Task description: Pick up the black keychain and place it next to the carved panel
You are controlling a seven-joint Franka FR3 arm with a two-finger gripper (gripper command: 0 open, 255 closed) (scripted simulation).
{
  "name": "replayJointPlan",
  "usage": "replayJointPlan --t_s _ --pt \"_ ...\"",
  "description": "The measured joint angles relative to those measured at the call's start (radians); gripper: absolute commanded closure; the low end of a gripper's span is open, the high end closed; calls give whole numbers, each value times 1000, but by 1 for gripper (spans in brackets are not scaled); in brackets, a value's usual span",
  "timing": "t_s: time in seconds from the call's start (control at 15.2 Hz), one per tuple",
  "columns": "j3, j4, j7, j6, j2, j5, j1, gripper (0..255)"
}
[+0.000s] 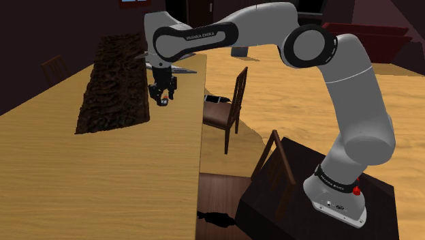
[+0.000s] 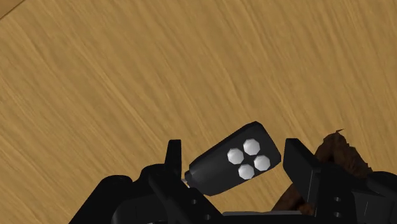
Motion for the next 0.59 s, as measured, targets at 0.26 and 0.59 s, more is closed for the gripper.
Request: replayJointPlan --t_s 0.26,0.59 --pt "-3 -46 4 50 6 -4 -7 255" --pt "-9 -87 10 108 25 -13 -11 255"
